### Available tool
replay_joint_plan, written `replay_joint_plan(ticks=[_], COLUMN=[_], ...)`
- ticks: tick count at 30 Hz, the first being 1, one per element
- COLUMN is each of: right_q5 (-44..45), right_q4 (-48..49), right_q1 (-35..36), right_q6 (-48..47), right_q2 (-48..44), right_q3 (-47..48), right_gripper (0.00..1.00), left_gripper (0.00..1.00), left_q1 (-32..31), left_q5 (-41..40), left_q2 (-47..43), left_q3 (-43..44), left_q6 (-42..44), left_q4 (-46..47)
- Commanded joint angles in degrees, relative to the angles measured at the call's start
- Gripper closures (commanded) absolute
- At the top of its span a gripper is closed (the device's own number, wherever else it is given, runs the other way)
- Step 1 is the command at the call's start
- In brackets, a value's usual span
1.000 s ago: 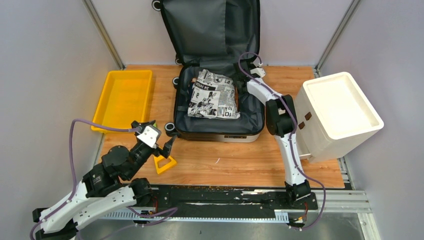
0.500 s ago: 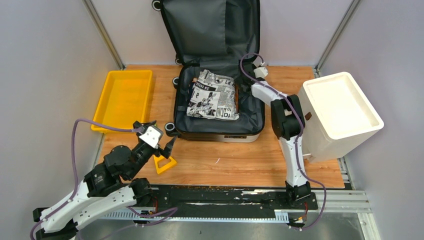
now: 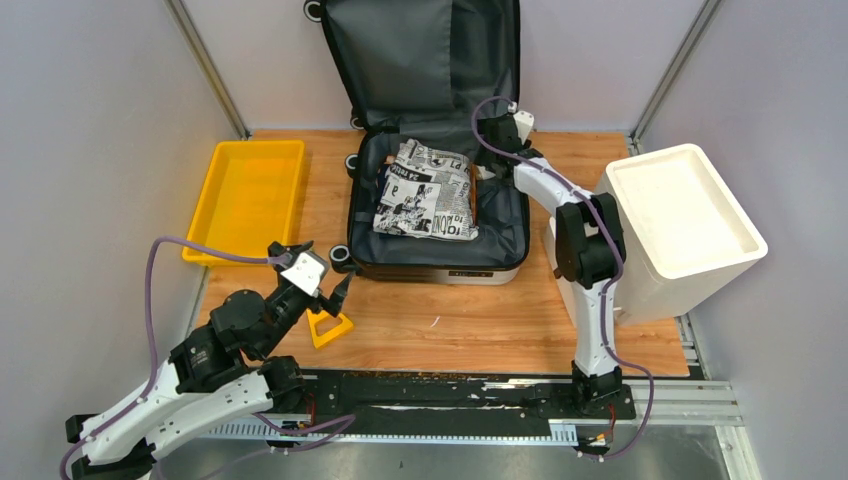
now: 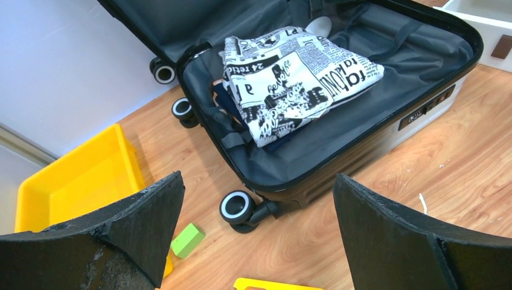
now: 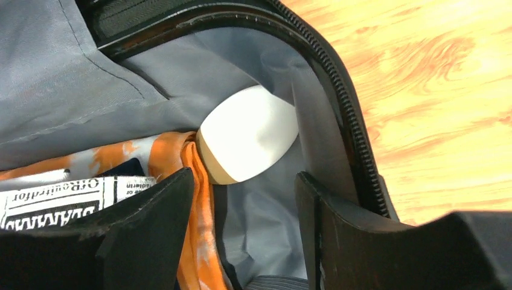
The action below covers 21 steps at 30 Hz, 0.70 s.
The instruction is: Open, take out, and arrange the luggage
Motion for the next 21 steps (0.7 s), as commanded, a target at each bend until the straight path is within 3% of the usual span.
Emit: replay_joint_plan(ticks=[1, 6, 12, 14, 17, 21], right_q5=[3.29, 1.44, 4.70, -4.13, -24.69, -38.04], right_q4=[-3.53, -3.82, 0.09, 2.90, 3.46, 2.91], right_q1=[-0.22, -0.21, -0.95, -2.97, -6.85, -7.78], right_q6=[-4.68, 4.09, -11.49, -18.94, -28.61, -50.21], right_q2=[0.85, 3.47, 7.70, 5.46, 3.33, -0.36], right_q3=[6.29, 7.73, 12.66, 10.85, 10.72, 7.39], right_gripper=[0.36, 0.36, 0.37, 0.38, 0.42, 0.48], left_gripper=[0.00, 0.00, 0.00, 0.00, 0.00, 0.00], left_q1=[-0.17, -0.11, -0.16, -0.17, -0.18, -0.11], left_q5=[0.32, 0.80, 0.58, 0.89, 1.48, 2.43], left_q2=[0.55, 0.60, -0.06, -0.22, -0.73, -1.48], left_q3=[-0.10, 0.15, -0.03, 0.06, 0.02, -0.08], left_q6=[1.08, 0.98, 1.16, 1.10, 1.10, 1.06], left_q4=[1.89, 1.56, 1.73, 1.62, 1.81, 2.05])
